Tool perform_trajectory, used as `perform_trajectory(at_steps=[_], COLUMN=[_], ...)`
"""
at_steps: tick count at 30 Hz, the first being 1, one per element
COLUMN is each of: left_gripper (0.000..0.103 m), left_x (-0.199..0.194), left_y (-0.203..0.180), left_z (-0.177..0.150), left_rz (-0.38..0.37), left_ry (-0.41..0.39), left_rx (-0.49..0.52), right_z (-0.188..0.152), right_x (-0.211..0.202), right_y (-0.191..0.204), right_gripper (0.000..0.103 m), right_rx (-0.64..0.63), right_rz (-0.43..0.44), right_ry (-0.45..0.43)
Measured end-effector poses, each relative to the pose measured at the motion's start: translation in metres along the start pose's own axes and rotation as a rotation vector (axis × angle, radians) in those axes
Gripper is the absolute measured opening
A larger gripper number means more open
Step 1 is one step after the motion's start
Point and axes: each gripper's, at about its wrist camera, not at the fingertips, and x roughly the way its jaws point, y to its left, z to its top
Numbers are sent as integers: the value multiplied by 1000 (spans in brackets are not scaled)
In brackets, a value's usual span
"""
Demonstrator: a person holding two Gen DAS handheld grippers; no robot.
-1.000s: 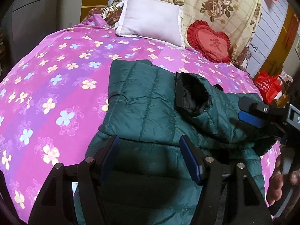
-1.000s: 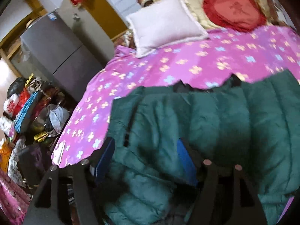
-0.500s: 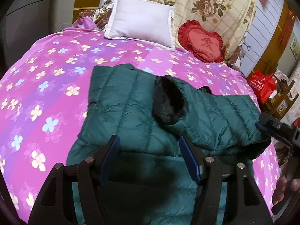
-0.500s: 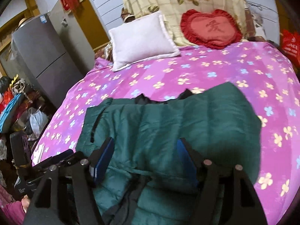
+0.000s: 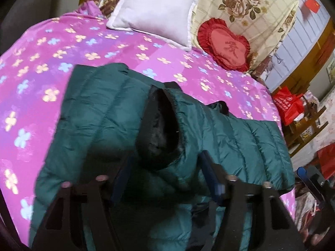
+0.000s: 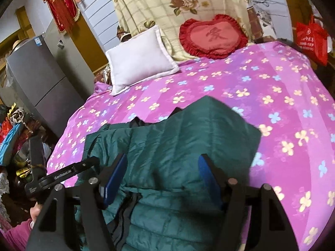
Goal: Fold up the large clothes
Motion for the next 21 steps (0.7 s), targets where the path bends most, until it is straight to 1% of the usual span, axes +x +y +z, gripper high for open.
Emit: perform_trajectory(at_steps=[1,2,3,4,6,8,10,13,15,21], left_gripper=[7,6,2,2,0,0,0,0,0,0], left_x=[3,5,2,-2,-12,-24,-30,-32,-32,-20], left_y=[-3,-6,-7,-7,-5,4,16,35,45,60], left_z=[1,2,2,3,7,14,21,27,25,14], left_rz=[24,52,54,59,94,124,135,139,157,202], left_ry=[12,16,1,-17,-59,-103,-119,-114,-117,-98], left_rx=[23,53,68,83,118,119,100,73,72,88], right_z=[1,1,3,3,5,4,2,-4,-8,-26], right_x=[-3,-4,-5,-6,-3,4,17,41,63,127], right_y=[-3,-5,-9,-11,-17,-20,-21,-15,-5,29], right_gripper=[76,78,78,78,78,78,78,78,78,80], right_rx=[3,7,15,21,32,39,54,56,24,-101], right_rz=[-10,-18,-25,-29,-41,-51,-46,-43,-49,-116], right_ry=[-6,-8,-8,-8,-5,6,22,54,87,170])
